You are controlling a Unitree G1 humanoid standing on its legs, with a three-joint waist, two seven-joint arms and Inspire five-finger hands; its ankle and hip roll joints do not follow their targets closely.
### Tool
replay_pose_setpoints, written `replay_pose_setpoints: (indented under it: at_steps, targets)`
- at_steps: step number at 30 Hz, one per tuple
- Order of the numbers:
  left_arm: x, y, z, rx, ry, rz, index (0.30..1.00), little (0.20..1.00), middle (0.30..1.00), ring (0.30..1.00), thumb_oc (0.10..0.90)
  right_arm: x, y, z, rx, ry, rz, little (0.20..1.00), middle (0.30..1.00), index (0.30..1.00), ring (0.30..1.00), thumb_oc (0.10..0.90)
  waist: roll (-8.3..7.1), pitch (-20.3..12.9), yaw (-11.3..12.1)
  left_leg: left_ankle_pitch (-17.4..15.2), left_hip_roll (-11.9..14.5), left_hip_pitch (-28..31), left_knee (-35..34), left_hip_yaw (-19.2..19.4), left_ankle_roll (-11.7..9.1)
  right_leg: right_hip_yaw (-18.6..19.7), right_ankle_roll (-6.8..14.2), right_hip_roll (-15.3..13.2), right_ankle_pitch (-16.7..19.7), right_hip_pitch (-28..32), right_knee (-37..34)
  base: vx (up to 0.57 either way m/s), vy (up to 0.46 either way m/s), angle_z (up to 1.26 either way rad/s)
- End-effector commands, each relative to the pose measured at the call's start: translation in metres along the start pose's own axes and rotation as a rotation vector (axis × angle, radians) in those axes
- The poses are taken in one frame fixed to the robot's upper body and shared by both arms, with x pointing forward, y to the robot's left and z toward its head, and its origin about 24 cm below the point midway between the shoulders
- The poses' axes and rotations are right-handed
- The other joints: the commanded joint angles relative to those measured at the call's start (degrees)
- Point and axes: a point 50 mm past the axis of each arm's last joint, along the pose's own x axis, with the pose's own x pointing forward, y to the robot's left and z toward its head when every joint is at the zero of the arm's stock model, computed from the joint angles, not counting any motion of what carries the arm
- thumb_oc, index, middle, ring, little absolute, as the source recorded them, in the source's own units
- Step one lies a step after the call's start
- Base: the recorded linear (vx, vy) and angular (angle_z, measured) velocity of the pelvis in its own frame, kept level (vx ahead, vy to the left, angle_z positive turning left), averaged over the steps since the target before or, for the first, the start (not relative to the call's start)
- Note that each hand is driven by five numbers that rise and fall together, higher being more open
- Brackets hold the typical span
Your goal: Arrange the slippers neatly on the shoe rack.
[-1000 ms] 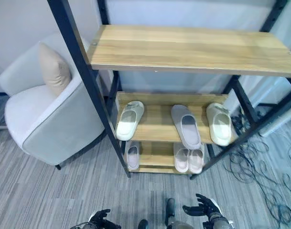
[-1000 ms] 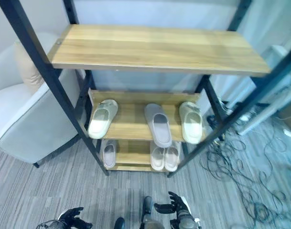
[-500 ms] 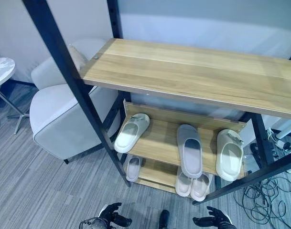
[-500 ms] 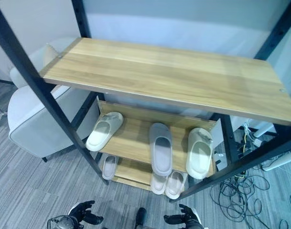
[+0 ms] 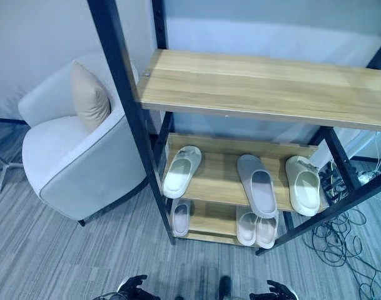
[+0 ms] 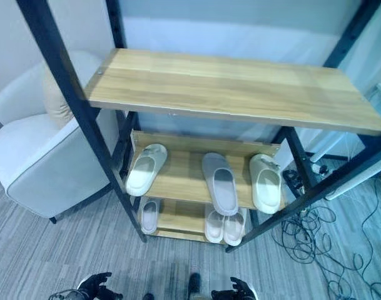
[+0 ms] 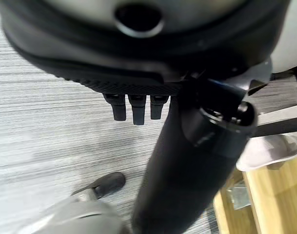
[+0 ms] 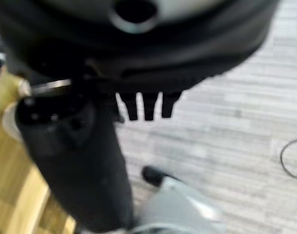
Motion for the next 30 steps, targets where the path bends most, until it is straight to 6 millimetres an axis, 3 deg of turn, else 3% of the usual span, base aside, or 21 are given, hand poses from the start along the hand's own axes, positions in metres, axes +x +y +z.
replay_pose_setpoints:
  at_steps: [1, 8, 14, 18, 20, 24, 30]
  targets:
    - [0.000, 0.000, 0.000, -0.018, 0.002, -0.001, 0.900, 0.900, 0.900, 0.900, 0.800, 0.000, -0.005, 0.003, -0.039, -0.029, -0.005, 0.900, 0.900, 0.900, 0.900, 0.800, -0.51, -1.8, 2.3, 2.7, -1.2, -5.4, -1.7, -7.8, -7.5, 0.7, 0.7, 0.1, -0.4, 5.5, -9.8, 0.03, -0.031, -0.34]
    - [-0.002, -0.007, -0.010, -0.017, 0.031, -0.026, 0.900, 0.900, 0.900, 0.900, 0.800, -0.001, -0.007, -0.001, -0.046, -0.022, -0.010, 0.900, 0.900, 0.900, 0.900, 0.800, -0.66, -3.7, 2.4, 2.6, -0.4, -5.1, -1.7, -7.3, -8.4, 1.0, 0.9, 0.8, -0.7, 6.5, -12.7, 0.01, -0.041, -0.05]
    - [0.000, -0.014, 0.000, 0.022, -0.009, -0.060, 0.900, 0.900, 0.900, 0.900, 0.800, 0.000, 0.004, 0.016, -0.036, -0.096, 0.057, 0.900, 0.900, 0.900, 0.900, 0.800, -0.52, -3.9, 2.4, 2.5, 0.1, -4.4, -1.7, -8.0, -8.9, 0.9, 0.7, 1.1, -1.3, 7.6, -12.7, 0.00, -0.030, 0.03]
    - [0.001, -0.015, 0.006, 0.059, -0.031, -0.071, 0.900, 0.900, 0.900, 0.900, 0.800, 0.001, 0.016, 0.050, -0.064, -0.221, 0.112, 0.900, 0.900, 0.900, 0.900, 0.800, -0.60, -3.6, 3.0, 2.7, 0.2, -4.4, -1.7, -8.5, -9.1, 0.4, 0.5, 1.2, -1.8, 7.9, -12.7, -0.01, -0.009, 0.04]
    - [0.001, -0.013, 0.008, 0.060, -0.042, -0.063, 0.900, 0.900, 0.900, 0.900, 0.800, -0.004, 0.025, 0.085, -0.062, -0.368, 0.156, 0.900, 0.900, 0.900, 0.900, 0.800, -0.63, -3.2, 3.6, 2.8, 0.3, -4.5, -1.7, -8.8, -9.3, 0.1, 0.5, 1.3, -1.8, 8.0, -12.7, -0.03, -0.018, 0.12]
    - [0.000, -0.012, 0.007, 0.047, -0.051, -0.049, 0.900, 0.900, 0.900, 0.900, 0.800, -0.020, 0.038, 0.129, -0.046, -0.576, 0.240, 0.900, 0.900, 0.900, 0.900, 0.800, -0.61, -2.9, 3.9, 2.8, 0.5, -4.5, -1.7, -8.8, -9.5, -0.2, 0.4, 1.4, -1.9, 8.0, -12.7, -0.03, -0.001, 0.13]
    - [-0.001, -0.017, 0.003, 0.036, -0.050, -0.051, 0.900, 0.900, 0.900, 0.900, 0.800, -0.050, 0.046, 0.168, -0.018, -0.802, 0.353, 0.900, 0.900, 0.900, 0.900, 0.800, -0.74, -2.7, 4.1, 2.7, 0.7, -4.2, -1.7, -8.7, -9.6, -0.3, 0.3, 1.5, -2.1, 8.4, -12.7, 0.00, 0.000, 0.00]
